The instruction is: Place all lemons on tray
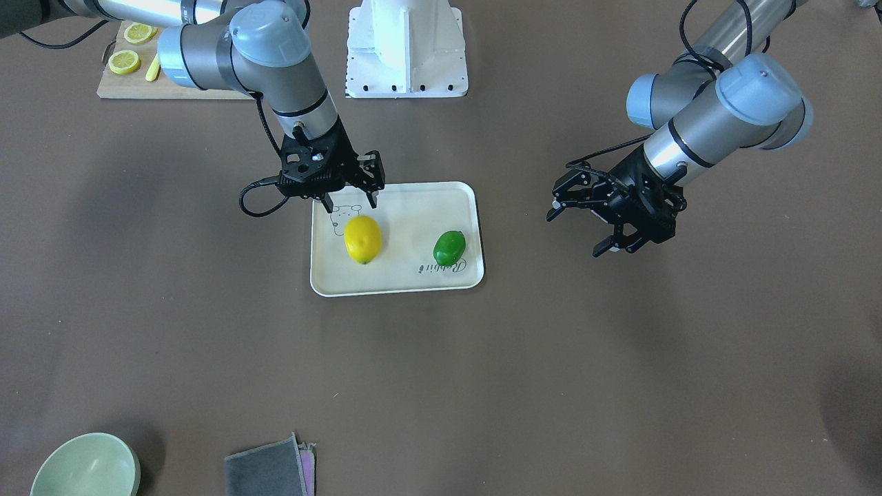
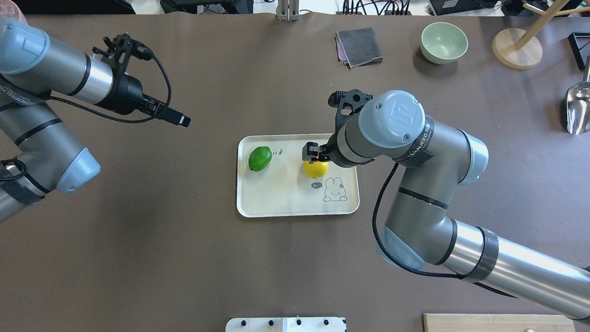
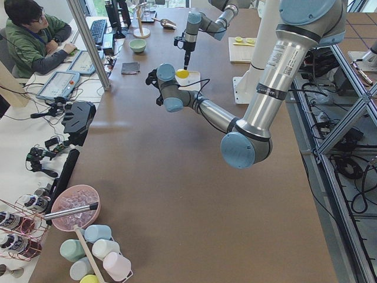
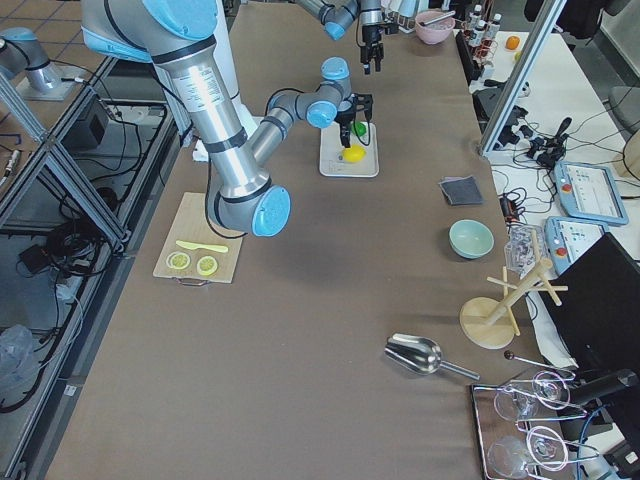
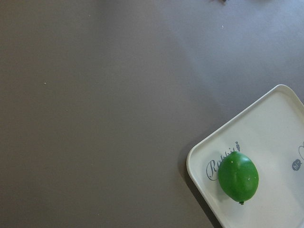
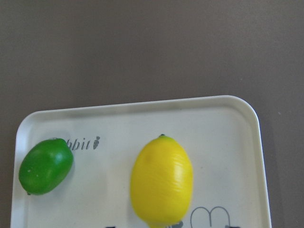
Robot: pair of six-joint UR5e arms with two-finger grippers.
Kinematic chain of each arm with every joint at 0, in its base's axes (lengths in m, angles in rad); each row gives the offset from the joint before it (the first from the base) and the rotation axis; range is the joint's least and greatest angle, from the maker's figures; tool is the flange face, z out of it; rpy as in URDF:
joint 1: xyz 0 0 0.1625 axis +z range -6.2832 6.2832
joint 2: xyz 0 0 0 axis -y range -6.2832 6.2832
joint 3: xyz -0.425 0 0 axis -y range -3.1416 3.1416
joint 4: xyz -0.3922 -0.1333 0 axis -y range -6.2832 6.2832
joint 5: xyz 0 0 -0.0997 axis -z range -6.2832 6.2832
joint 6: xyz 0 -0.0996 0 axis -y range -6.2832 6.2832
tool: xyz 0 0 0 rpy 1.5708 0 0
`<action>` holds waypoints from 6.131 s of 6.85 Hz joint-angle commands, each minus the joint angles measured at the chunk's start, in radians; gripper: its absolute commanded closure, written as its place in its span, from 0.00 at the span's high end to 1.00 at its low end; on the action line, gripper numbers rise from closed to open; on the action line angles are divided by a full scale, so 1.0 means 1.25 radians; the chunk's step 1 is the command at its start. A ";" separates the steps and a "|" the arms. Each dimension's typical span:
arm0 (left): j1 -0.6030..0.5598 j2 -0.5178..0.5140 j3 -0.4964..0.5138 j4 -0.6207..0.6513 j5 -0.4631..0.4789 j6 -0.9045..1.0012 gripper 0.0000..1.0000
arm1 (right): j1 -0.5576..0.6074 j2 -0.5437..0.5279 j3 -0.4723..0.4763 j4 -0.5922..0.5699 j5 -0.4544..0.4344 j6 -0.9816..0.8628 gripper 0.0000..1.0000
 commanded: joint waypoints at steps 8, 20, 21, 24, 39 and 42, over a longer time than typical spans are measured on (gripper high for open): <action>-0.428 0.111 -0.005 0.408 -0.135 0.707 0.99 | 0.627 -0.437 0.022 0.009 0.390 -0.946 1.00; -0.686 0.339 -0.041 0.660 -0.135 0.732 0.99 | 0.861 -0.640 -0.019 -0.155 0.397 -1.208 1.00; -0.681 0.339 -0.044 0.651 -0.140 0.681 0.99 | 0.862 -0.642 -0.019 -0.155 0.397 -1.209 1.00; -0.584 0.333 -0.048 0.575 -0.133 0.552 0.99 | 0.862 -0.643 -0.018 -0.155 0.405 -1.210 1.00; -0.565 0.424 -0.042 0.414 -0.140 0.549 0.99 | 0.859 -0.642 -0.019 -0.155 0.403 -1.212 1.00; -0.565 0.424 -0.042 0.415 -0.138 0.548 0.99 | 0.859 -0.640 -0.019 -0.155 0.403 -1.212 1.00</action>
